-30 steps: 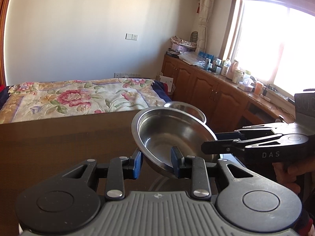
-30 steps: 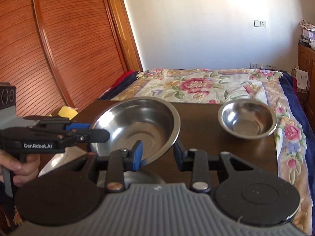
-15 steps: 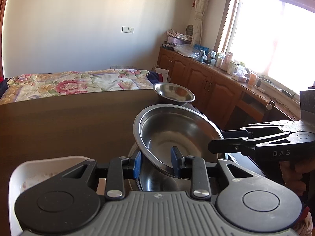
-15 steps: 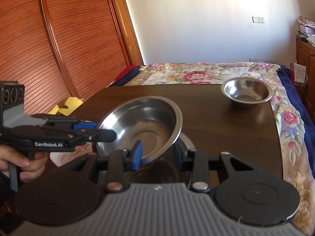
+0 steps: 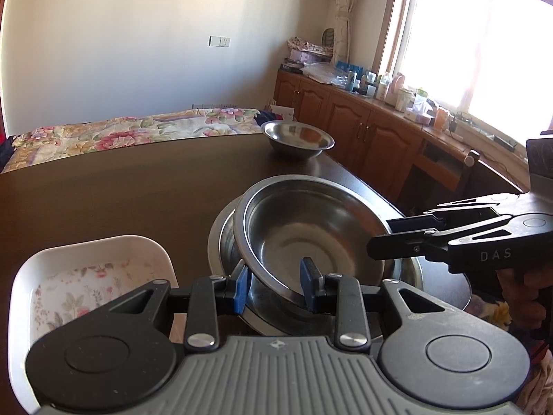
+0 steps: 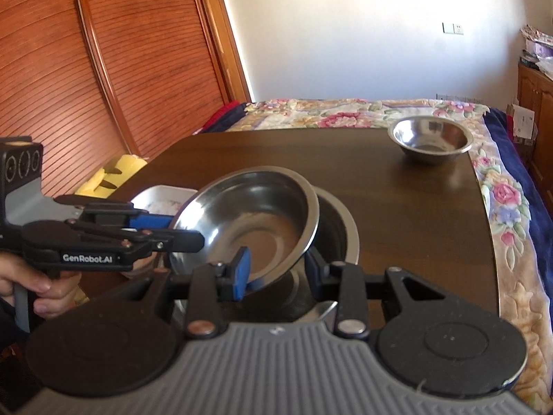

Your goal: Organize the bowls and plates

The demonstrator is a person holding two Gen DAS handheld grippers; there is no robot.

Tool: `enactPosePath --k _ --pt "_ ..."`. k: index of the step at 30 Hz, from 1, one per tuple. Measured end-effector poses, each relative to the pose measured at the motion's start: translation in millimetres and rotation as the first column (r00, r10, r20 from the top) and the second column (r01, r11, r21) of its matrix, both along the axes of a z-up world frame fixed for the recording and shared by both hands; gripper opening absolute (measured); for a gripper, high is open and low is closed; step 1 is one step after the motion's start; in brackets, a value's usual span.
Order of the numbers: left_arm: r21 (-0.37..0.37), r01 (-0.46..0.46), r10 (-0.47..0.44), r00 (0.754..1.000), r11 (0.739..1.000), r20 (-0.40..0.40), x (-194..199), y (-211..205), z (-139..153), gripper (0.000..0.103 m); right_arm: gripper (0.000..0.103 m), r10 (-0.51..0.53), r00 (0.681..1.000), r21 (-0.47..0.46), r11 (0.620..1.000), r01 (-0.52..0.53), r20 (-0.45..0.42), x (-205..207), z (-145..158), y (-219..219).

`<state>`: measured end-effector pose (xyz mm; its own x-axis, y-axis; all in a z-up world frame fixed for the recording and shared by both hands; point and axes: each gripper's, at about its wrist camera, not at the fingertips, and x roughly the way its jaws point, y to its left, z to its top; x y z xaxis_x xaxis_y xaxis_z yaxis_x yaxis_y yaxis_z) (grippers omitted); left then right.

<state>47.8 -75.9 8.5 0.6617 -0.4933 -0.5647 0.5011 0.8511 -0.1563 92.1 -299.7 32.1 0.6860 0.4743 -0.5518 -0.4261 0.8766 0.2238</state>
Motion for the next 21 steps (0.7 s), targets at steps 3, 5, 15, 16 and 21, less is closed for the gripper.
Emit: enactPosePath --k 3,5,15,16,21 --pt "0.010 -0.009 0.009 1.000 1.000 0.013 -1.4 -2.6 -1.4 0.031 0.037 -0.015 1.000 -0.009 1.000 0.015 -0.007 1.5 -3.7 -0.1" --pt "0.013 -0.014 0.014 1.000 1.000 0.019 -3.3 -5.7 -2.3 0.032 0.036 -0.020 1.000 0.003 1.000 0.020 -0.016 2.5 -6.5 -1.0" --pt "0.023 -0.010 0.009 1.000 1.000 0.023 -2.5 -4.2 -5.5 0.032 0.033 -0.023 1.000 -0.003 1.000 0.023 0.000 1.8 -6.5 1.6" --pt "0.023 -0.011 0.010 1.000 1.000 0.025 -2.3 -4.0 -5.5 0.032 0.033 -0.022 1.000 -0.005 1.000 0.022 -0.001 2.6 -6.9 2.1" --pt "0.024 -0.026 0.025 0.999 0.999 0.043 -4.8 -3.1 -2.9 0.032 0.033 -0.026 1.000 -0.009 1.000 0.026 -0.004 1.9 -10.1 4.1"
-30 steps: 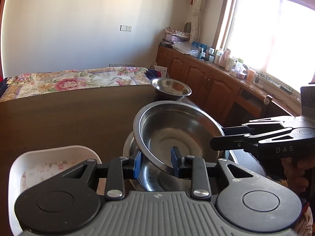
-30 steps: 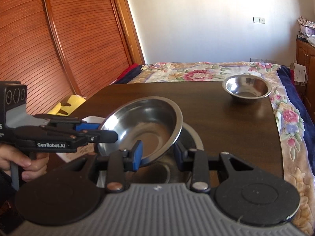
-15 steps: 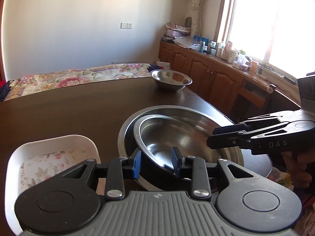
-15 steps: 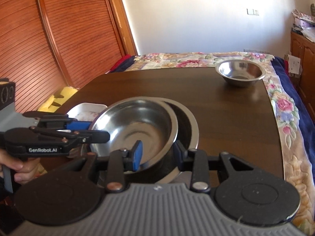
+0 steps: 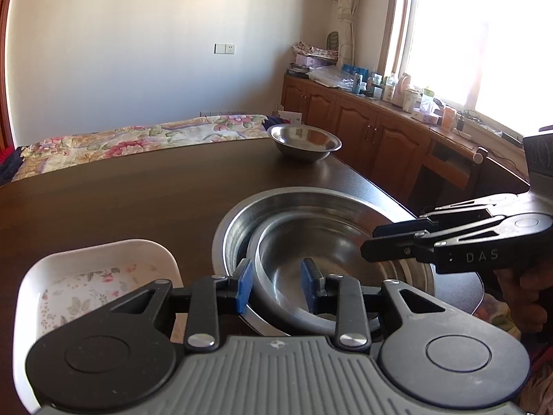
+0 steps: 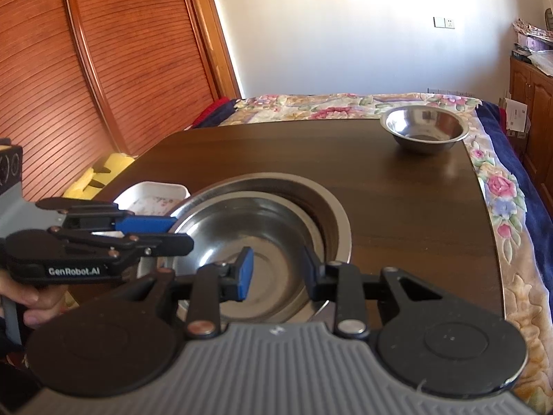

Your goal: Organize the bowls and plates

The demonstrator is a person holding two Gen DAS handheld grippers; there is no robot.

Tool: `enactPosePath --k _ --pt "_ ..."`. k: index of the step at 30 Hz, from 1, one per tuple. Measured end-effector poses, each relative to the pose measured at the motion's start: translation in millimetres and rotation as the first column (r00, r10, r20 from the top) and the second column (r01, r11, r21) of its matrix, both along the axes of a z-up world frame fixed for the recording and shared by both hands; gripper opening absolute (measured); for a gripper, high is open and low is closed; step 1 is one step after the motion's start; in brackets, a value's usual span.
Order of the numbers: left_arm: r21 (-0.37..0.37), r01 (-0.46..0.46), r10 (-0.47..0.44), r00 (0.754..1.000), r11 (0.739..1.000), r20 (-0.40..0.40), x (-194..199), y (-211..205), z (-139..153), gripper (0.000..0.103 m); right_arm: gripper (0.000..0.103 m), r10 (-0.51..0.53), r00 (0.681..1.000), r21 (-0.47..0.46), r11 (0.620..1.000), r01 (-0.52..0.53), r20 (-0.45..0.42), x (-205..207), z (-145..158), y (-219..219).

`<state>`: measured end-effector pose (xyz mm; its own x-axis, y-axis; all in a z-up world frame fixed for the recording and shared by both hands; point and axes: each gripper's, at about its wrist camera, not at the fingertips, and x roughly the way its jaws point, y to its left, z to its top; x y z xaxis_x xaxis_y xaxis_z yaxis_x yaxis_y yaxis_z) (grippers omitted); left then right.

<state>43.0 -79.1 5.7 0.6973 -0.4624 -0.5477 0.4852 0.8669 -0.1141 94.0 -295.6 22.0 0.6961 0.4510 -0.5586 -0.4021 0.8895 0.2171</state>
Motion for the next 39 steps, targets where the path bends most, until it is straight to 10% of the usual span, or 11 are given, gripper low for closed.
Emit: enactPosePath --k 30,39 --pt "0.003 -0.023 0.023 0.999 1.000 0.048 8 0 13 0.047 0.033 -0.040 0.994 -0.014 0.999 0.042 0.101 -1 17 -5" --pt "-0.031 -0.051 0.054 0.991 0.998 0.123 41 -11 40 0.089 0.033 -0.100 0.975 -0.023 0.994 0.107 0.196 22 30 -27"
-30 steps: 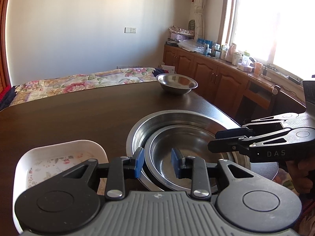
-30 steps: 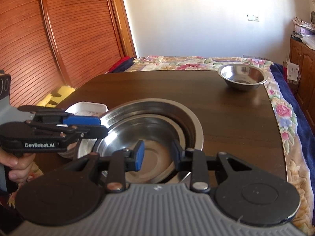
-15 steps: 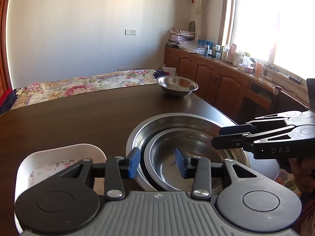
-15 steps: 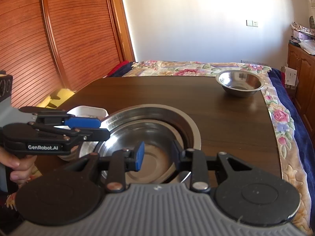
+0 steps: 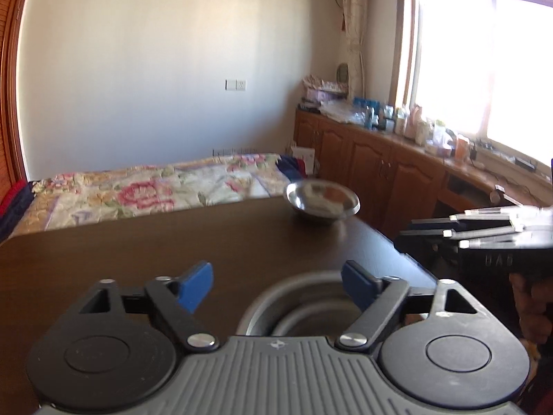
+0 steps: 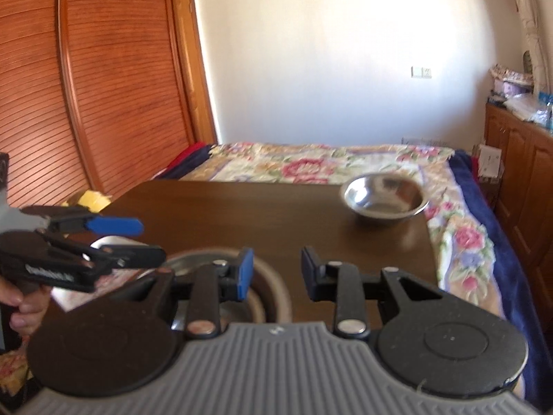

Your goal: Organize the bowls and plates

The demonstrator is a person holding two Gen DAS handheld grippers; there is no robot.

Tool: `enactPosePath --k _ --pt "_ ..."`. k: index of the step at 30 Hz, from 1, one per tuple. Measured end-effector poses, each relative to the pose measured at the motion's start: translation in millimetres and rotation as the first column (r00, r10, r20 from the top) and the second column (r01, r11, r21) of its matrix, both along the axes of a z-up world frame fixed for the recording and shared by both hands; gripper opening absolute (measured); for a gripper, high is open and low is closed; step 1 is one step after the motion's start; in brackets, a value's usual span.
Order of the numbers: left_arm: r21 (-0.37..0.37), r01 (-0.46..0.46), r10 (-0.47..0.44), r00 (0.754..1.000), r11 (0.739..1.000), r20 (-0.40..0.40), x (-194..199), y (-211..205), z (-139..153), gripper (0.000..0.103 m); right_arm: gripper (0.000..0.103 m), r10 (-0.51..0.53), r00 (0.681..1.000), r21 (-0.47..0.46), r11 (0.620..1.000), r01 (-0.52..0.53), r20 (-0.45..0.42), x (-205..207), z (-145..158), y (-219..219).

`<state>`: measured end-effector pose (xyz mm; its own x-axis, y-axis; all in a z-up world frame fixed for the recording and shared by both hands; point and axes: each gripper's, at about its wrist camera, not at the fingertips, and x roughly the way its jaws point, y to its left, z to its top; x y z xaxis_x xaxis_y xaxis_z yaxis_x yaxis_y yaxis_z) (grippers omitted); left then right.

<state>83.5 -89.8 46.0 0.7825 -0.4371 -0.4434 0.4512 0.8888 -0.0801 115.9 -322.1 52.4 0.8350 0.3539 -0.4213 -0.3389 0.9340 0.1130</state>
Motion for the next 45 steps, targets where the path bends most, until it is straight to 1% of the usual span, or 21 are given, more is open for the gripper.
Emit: enactPosePath --k 2,5,7,9,12,14,16,18,19,24,29,32,34,39,42,45 --pt "-0.005 -0.003 0.003 1.000 1.000 0.013 10 -4 7 0.096 0.036 -0.012 1.000 -0.008 1.000 0.013 0.010 7 0 -5" --pt "0.005 -0.003 0.002 1.000 1.000 0.031 25 -13 16 0.100 0.046 -0.032 0.999 -0.014 0.999 0.033 0.024 19 -2 -13" --pt "0.015 -0.002 0.001 0.999 1.000 0.043 34 -18 20 0.100 0.058 -0.046 0.998 -0.013 0.999 0.047 0.032 26 -4 -18" --pt "0.022 -0.006 0.005 0.999 1.000 0.049 43 -21 22 0.100 0.062 -0.051 0.998 -0.006 0.999 0.051 0.034 35 -5 -24" --pt "0.003 -0.002 0.001 0.999 1.000 0.039 57 -25 23 0.100 0.066 -0.053 0.998 -0.003 0.999 0.053 0.027 48 -7 -34" --pt "-0.004 0.011 -0.011 0.999 1.000 0.034 67 -29 24 0.100 0.072 -0.061 0.998 -0.007 0.998 0.061 0.023 58 -9 -39" --pt "0.013 0.014 -0.015 0.999 1.000 0.034 76 -34 24 0.100 0.083 -0.068 0.997 -0.009 0.998 0.068 0.023 67 -11 -45" --pt "0.042 0.021 -0.022 0.999 0.999 0.033 85 -41 24 0.100 0.089 -0.075 0.997 -0.014 0.997 0.076 0.029 76 -12 -50" --pt "0.053 0.023 -0.025 0.999 0.998 0.034 90 -44 23 0.100 0.090 -0.080 0.996 -0.014 0.997 0.080 0.035 80 -12 -53" --pt "0.106 0.031 -0.032 0.999 0.994 0.012 115 -56 19 0.099 0.091 -0.088 0.996 -0.033 0.995 0.089 0.033 101 -17 -59" --pt "0.114 0.059 -0.057 0.998 0.992 -0.022 137 -67 14 0.097 0.091 -0.088 0.996 -0.052 0.995 0.089 0.016 119 -24 -63" --pt "0.124 0.080 -0.076 0.996 0.989 -0.038 148 -77 10 0.095 0.086 -0.093 0.996 -0.047 0.995 0.093 -0.002 129 -29 -68" --pt "0.140 0.086 -0.081 0.996 0.986 -0.043 154 -83 7 0.094 0.079 -0.099 0.995 -0.038 0.994 0.098 -0.020 136 -31 -72" --pt "0.158 0.115 -0.108 0.993 0.981 -0.052 165 -97 2 0.094 0.068 -0.101 0.994 -0.016 0.995 0.100 -0.045 147 -36 -82" --pt "0.170 0.131 -0.122 0.990 0.977 -0.064 174 -106 -4 0.090 0.067 -0.095 0.994 0.009 0.995 0.096 -0.060 153 -38 -87" --pt "0.163 0.145 -0.131 0.987 0.976 -0.093 184 -114 -11 0.085 0.067 -0.092 0.993 0.025 0.995 0.093 -0.069 157 -40 -90"
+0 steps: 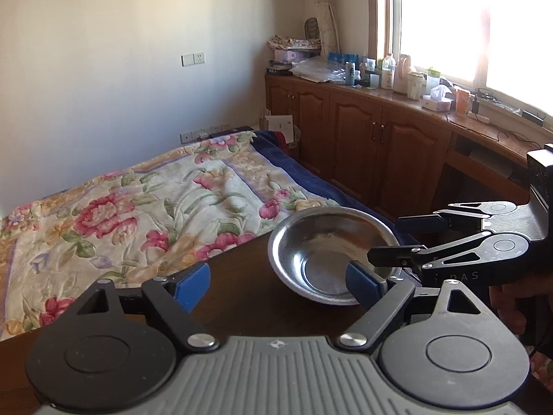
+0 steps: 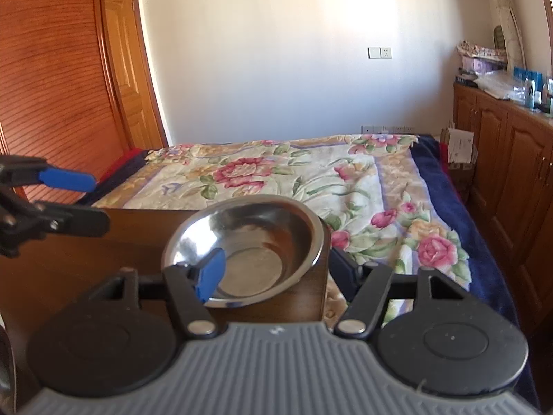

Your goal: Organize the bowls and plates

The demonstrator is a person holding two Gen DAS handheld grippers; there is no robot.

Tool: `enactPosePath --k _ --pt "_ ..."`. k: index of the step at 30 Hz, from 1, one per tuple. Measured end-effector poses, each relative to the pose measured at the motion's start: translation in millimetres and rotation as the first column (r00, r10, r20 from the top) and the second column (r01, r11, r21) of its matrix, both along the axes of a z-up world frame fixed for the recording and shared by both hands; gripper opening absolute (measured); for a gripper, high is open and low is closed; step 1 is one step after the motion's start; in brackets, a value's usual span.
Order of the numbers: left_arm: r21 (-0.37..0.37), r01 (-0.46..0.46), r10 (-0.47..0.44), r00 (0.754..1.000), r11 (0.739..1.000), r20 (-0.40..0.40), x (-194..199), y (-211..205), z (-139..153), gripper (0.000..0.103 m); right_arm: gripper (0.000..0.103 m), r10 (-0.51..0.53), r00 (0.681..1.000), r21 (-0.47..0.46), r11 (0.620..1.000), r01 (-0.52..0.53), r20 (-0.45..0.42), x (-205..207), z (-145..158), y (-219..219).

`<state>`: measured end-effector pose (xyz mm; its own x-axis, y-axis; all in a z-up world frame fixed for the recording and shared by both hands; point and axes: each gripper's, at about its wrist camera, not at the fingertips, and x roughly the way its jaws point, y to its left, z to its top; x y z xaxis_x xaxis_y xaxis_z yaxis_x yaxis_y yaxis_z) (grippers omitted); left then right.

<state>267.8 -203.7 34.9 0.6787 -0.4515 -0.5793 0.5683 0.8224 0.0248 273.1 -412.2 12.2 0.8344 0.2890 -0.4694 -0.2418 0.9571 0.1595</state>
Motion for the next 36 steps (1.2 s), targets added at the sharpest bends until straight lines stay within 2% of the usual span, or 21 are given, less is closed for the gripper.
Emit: enactPosePath --k 2,6,15,23,28,31,34,36 --pt "-0.003 0.003 -0.003 1.000 1.000 -0.023 7 -5 -5 0.081 0.066 0.001 1.000 0.006 1.000 -0.001 -0.004 2 -2 -1" --pt "0.014 0.001 -0.001 0.999 1.000 -0.035 13 -16 -11 0.080 0.062 0.001 1.000 0.029 1.000 0.000 -0.010 3 -4 -4" --pt "0.036 0.007 -0.005 0.998 0.999 -0.062 24 -27 -23 0.079 0.061 0.008 1.000 0.073 0.997 -0.008 -0.006 4 -4 -7" --pt "0.047 -0.007 0.012 0.993 0.999 -0.119 40 -32 -32 0.058 0.058 0.011 1.000 0.076 0.997 -0.010 -0.015 4 -7 -5" --pt "0.024 -0.007 0.011 0.985 1.000 -0.172 47 -33 -38 0.052 0.054 0.006 0.999 0.096 0.995 -0.003 -0.034 4 -11 -6" --pt "0.005 -0.008 0.008 0.978 1.000 -0.208 50 -32 -42 0.044 0.053 0.004 0.999 0.114 0.993 0.001 -0.040 4 -14 -7" --pt "0.002 -0.005 0.006 0.977 1.000 -0.213 49 -33 -42 0.036 0.049 0.005 0.999 0.116 0.993 0.000 -0.040 4 -14 -6" --pt "-0.008 -0.003 0.001 0.977 1.000 -0.211 46 -32 -39 0.034 0.045 0.008 0.999 0.116 0.993 -0.003 -0.040 5 -13 -5"
